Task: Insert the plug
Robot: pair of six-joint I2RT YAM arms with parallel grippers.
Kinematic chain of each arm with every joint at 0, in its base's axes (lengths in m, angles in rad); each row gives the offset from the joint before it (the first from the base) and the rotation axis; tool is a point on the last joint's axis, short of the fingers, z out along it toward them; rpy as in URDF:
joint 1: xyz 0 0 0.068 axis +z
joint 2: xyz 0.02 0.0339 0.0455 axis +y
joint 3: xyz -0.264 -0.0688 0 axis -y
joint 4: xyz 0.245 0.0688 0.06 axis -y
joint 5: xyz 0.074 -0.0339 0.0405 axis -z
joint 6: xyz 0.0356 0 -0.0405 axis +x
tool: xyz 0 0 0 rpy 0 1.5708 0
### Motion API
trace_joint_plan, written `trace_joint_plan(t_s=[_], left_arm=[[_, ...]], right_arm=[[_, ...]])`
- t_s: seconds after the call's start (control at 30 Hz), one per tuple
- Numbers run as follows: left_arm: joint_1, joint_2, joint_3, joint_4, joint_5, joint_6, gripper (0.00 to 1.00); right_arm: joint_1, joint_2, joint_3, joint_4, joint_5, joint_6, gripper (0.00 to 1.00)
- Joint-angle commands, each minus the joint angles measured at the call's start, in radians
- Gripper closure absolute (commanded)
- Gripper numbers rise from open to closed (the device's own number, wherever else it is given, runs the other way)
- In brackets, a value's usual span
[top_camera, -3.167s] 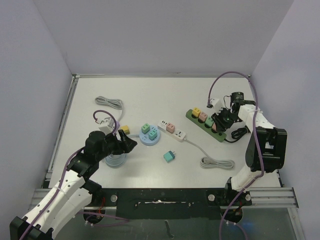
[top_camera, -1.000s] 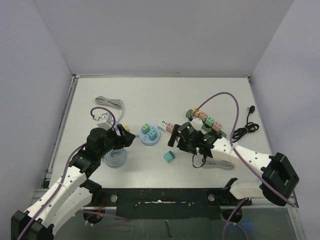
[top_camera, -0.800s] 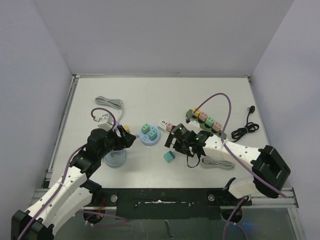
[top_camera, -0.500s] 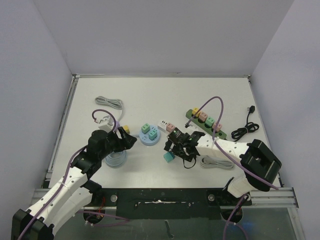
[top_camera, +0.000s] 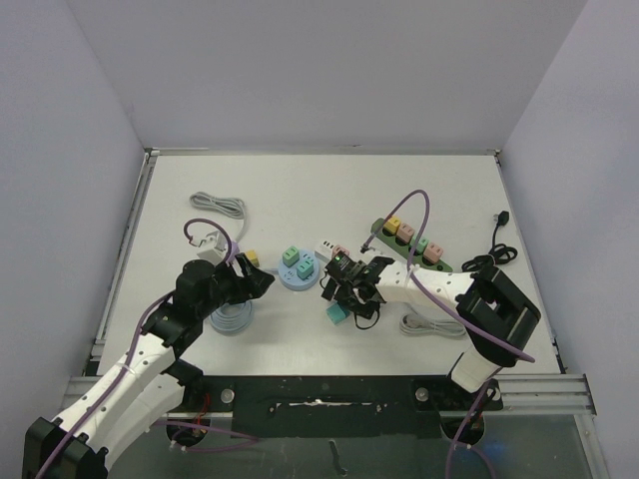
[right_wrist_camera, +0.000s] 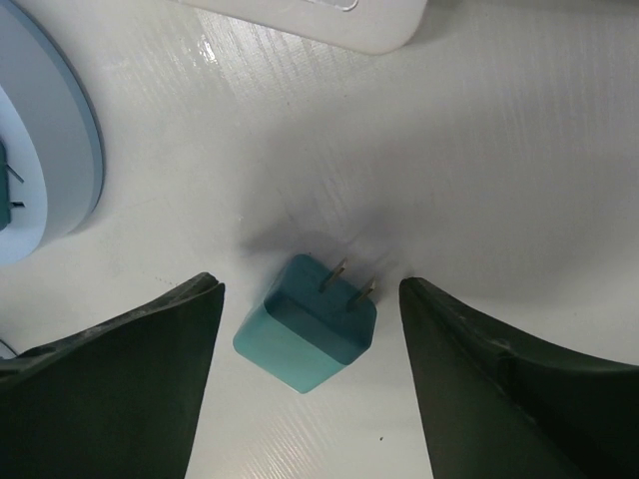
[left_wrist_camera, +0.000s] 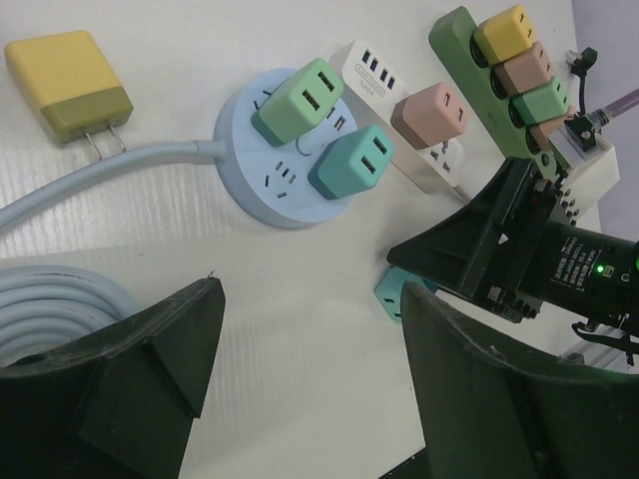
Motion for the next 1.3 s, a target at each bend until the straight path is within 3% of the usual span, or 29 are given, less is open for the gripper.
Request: trace_joint_plan(t_s=[0.0,0.43,0.5,0.63,0.83,1.03,1.27], left_arm=[[0.006,-0.005,-0.004,0.069,0.027,-0.025,0.31],[0.001,0.042,-0.098,0.212,0.174,-0.158,0.31],[-0.008,0.061,-0.137,0.282,0.203,-0.208,0.32],[-0.034,0.086,-0.184,0.342,0.185,-0.266,0.33],[-0.053,0.087,-0.183,0.336,0.121,-0.257,0.34],[-0.055,0.069,-0.2,0.321,0.067,-0.255,0.34],[-0.057,0.054,-0.215,0.328,0.049,-0.248,0.33]], right_arm=[[0.003,0.003,0.038,0.045,-0.015,0.024,0.41],[-0.025,0.009,-0.004,0.193,-0.149,-0.051,0.62],[-0.029,0.011,-0.006,0.196,-0.165,-0.052,0.56],[-0.026,0.015,0.014,0.11,-0.135,-0.05,0.32],[-0.011,0.066,0.079,0.053,-0.15,-0.076,0.29],[-0.001,0.118,0.118,0.062,-0.198,-0.089,0.39],[-0.001,0.115,0.142,0.087,-0.221,-0.125,0.59]])
